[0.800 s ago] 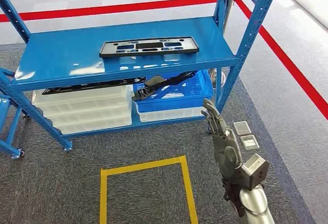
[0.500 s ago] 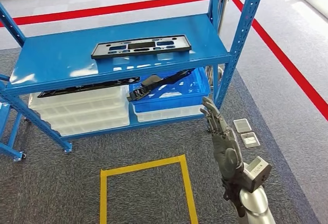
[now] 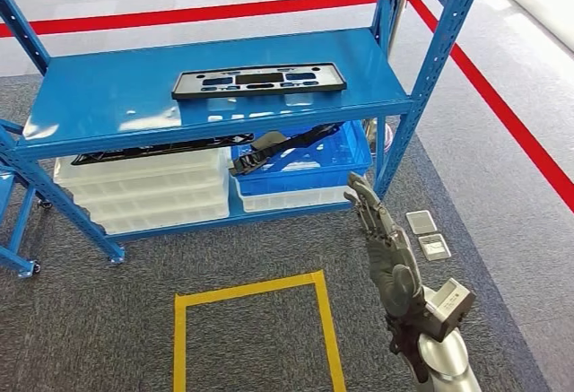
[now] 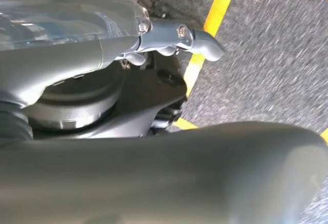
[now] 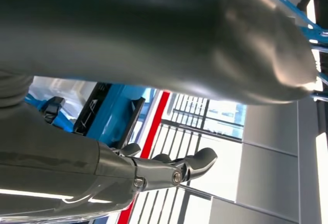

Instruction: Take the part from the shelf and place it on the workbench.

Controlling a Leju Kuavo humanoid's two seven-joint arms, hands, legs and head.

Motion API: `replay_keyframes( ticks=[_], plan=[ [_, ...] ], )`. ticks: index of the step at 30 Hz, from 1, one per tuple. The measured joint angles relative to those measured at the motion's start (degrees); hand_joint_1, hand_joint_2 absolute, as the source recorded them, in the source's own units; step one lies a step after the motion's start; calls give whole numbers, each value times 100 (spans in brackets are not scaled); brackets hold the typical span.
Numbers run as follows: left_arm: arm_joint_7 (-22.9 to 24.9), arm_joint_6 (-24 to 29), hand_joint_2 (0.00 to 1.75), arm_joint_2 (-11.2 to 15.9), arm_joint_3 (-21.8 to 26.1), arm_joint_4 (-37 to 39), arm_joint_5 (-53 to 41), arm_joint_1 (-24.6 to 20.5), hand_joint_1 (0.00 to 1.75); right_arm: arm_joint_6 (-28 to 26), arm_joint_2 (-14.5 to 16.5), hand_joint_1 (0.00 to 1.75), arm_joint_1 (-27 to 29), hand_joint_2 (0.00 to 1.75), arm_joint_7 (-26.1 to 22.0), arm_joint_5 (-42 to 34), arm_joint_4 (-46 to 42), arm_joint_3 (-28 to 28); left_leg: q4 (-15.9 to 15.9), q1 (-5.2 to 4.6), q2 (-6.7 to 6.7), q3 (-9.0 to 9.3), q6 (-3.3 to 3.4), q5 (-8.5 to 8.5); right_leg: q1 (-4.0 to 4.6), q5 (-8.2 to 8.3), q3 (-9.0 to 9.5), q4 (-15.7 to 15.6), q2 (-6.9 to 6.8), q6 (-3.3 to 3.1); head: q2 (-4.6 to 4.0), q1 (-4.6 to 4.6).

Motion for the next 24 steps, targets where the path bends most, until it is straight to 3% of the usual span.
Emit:
replay_keyframes(
  ticks=[2, 3, 4, 5, 7, 9, 12, 14, 18, 19, 20, 22, 24],
  plan=[
    [1, -4, 0, -8, 0, 0, -1, 3, 0, 0, -31, 0, 26, 0, -2, -3, -1, 5, -2, -4, 11, -4, 13, 3, 3, -350, -334, 736, 0, 21, 0, 2],
    [1, -5, 0, -10, 0, 0, -1, 6, 0, 0, -43, 0, 47, 0, -2, -5, 0, 6, 0, -5, 15, -3, 14, 2, 1, -417, -450, 993, -1, 32, 0, 2],
    [1, -5, 0, -11, 0, 0, -1, 9, 0, 0, -57, 0, 63, 0, -3, -7, 0, 6, 3, -5, 16, 0, 13, 1, -2, -372, -473, 1054, -2, 42, 0, 2],
    [1, -7, 0, -13, 0, 0, -1, 10, 0, 0, -69, 0, 72, 0, -2, -8, -1, 7, 6, -3, 16, 7, 10, -2, -7, -216, -382, 871, -5, 50, 0, 2],
    [2, -12, 0, -19, 1, 0, -1, 8, 0, 0, -87, 0, 77, 0, -3, -9, -2, 8, 27, -9, 13, 19, -18, -23, -16, 178, -10, 94, -17, 54, 0, 2],
    [3, -15, 0, -22, 2, 0, -1, 6, 0, 0, -96, 0, 85, 0, -3, -10, -5, 17, 64, -34, 11, 5, -67, -48, -17, 349, 217, -430, -18, 9, 0, -2],
    [9, -16, 0, -22, 5, 0, 1, 3, 0, 0, -103, 0, 107, 0, -4, -17, -9, 27, 76, -31, 9, -7, -125, -50, 0, 351, 226, -498, -5, -92, 0, -7],
    [11, -16, 0, -22, 8, 0, 1, -4, 0, 0, -104, 0, 107, 0, -6, -23, -16, 32, 221, -13, 8, -60, -176, -178, -16, 364, 229, -506, -10, -142, 0, -7],
    [18, -16, 0, -22, 19, 0, 3, 1, 0, 0, -106, 0, 118, 0, -25, -31, -26, 48, 1455, 23, 8, -622, -262, -787, -22, 367, 218, -509, -25, -190, 0, -7],
    [20, -16, 0, -22, 21, 0, 3, 6, 0, 0, -107, 0, 125, 0, -30, -36, -27, 50, 1606, 24, 7, -695, -262, -785, -18, 365, 220, -509, -23, -191, 0, -7],
    [20, -16, 0, -22, 23, 0, 3, 8, 0, 0, -107, 0, 131, 0, -33, -40, -31, 52, 1537, 22, 7, -668, -252, -673, -15, 362, 226, -509, -19, -193, 0, -7],
    [20, -16, 0, -21, 26, 0, 3, 5, 0, 0, -107, 0, 134, 0, -37, -48, -44, 61, 874, 8, 2, -370, -193, -264, -10, 352, 247, -510, -5, -186, 0, -7],
    [20, -16, 0, -20, 28, 0, 3, -5, 0, -1, -108, 0, 133, 0, -40, -55, -56, 72, 272, -24, -9, -100, -119, -38, 2, 338, 246, -507, 3, -155, 0, -7]
  ],
)
